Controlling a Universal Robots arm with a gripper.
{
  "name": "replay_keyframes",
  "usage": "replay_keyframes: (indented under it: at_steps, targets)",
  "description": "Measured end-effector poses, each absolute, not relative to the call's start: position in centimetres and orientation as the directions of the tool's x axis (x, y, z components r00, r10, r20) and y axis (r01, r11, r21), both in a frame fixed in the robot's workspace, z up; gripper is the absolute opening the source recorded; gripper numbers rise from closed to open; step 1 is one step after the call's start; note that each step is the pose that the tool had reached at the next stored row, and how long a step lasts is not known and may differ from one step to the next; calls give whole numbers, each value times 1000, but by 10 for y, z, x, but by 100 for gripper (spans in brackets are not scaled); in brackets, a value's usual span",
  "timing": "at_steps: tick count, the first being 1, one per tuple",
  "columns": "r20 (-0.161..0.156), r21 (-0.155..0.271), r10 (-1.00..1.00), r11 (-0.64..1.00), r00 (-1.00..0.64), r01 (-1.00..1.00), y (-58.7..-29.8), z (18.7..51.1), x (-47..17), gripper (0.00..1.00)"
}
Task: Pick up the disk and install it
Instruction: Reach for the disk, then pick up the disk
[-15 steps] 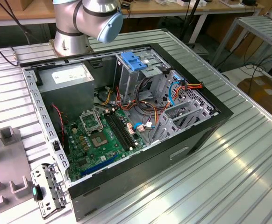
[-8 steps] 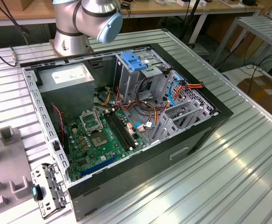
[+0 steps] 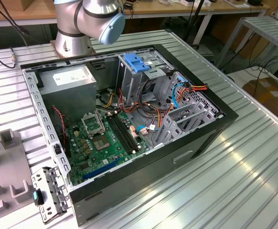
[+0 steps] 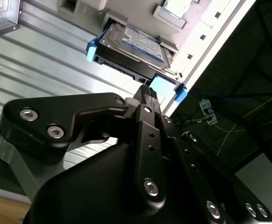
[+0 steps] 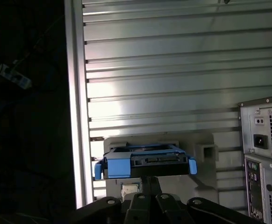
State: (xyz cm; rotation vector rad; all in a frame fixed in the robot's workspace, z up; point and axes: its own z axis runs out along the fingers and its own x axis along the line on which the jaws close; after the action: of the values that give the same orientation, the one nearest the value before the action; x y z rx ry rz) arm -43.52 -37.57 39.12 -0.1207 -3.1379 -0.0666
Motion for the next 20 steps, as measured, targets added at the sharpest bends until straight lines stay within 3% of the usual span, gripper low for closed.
replay_keyframes:
  at_steps: [20]
  targets:
    - [2,42,77,996,-997,77,-374,391,-453,11]
